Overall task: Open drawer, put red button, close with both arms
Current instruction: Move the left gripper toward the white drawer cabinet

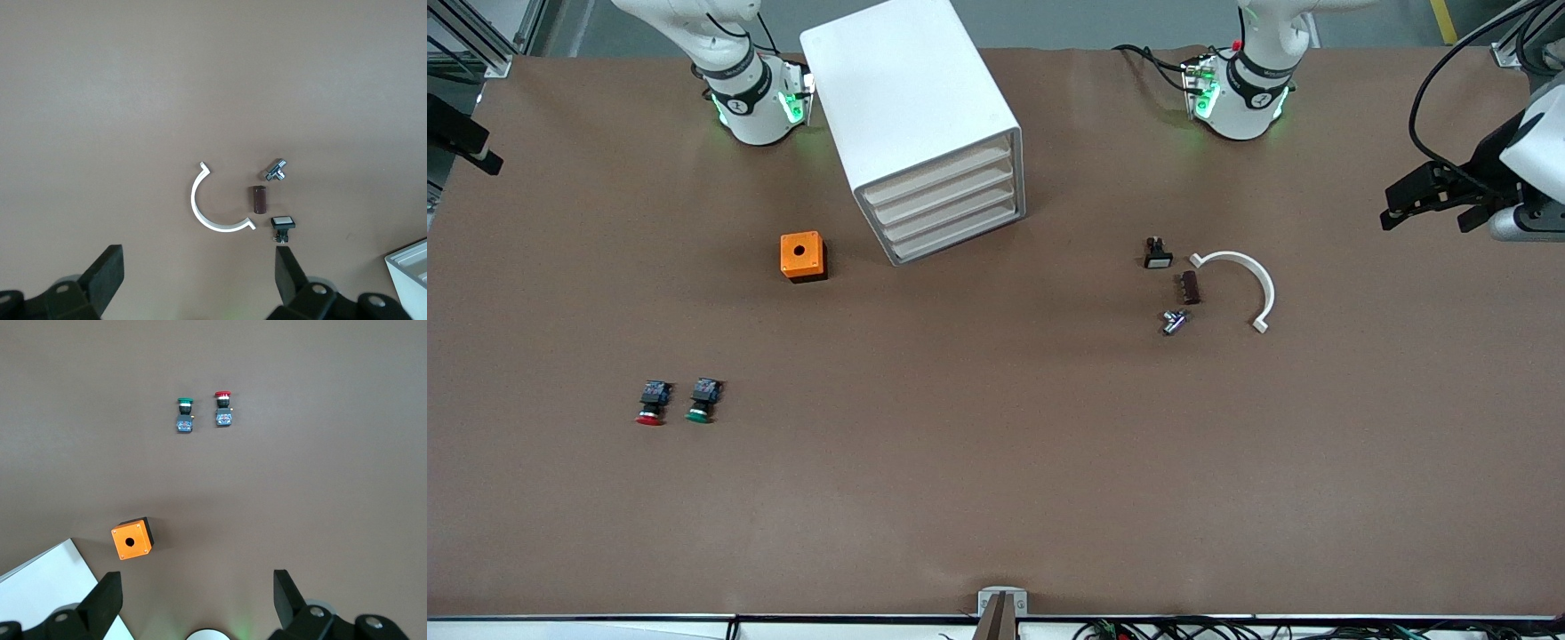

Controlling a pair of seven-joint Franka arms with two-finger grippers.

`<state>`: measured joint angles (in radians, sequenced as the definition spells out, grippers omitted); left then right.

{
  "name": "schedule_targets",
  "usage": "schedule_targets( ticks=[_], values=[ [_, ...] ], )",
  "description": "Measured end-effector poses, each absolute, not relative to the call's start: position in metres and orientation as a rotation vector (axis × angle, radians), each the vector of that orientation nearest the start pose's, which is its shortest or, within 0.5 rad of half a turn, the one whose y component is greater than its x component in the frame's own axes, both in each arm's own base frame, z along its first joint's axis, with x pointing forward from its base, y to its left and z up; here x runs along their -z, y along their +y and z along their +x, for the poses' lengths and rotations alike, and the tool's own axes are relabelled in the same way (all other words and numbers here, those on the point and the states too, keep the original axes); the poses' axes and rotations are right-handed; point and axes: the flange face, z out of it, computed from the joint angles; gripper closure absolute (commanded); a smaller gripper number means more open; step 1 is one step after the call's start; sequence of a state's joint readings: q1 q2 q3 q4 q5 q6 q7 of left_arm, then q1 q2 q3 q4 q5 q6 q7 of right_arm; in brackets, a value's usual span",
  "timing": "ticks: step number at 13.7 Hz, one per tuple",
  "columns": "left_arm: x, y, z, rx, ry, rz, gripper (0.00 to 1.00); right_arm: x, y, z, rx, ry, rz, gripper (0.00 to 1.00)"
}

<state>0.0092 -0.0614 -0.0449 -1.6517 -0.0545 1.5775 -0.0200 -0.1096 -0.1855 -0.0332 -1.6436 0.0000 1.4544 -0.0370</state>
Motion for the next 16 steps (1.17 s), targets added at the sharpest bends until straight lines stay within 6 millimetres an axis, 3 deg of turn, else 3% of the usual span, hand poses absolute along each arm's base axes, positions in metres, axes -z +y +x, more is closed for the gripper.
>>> schedule_targets(
  ticks=[8, 13, 16],
  values=[
    [-0.611, -0.019, 0.538, -0.067, 0.007, -3.192, 0.00, -0.676, -0.070, 0.478, -0.006, 0.164, -3.131, 0.00],
    [-0.576, -0.011, 0.553, -0.181, -0.018, -3.190, 0.00, -0.676, -0.070, 0.477, -0.009, 0.164, -3.131, 0.00],
    [-0.540, -0.013, 0.568, -0.280, -0.066, -3.181, 0.00, -0.676, -0.070, 0.477, -0.011, 0.163, -3.131, 0.00]
  ],
)
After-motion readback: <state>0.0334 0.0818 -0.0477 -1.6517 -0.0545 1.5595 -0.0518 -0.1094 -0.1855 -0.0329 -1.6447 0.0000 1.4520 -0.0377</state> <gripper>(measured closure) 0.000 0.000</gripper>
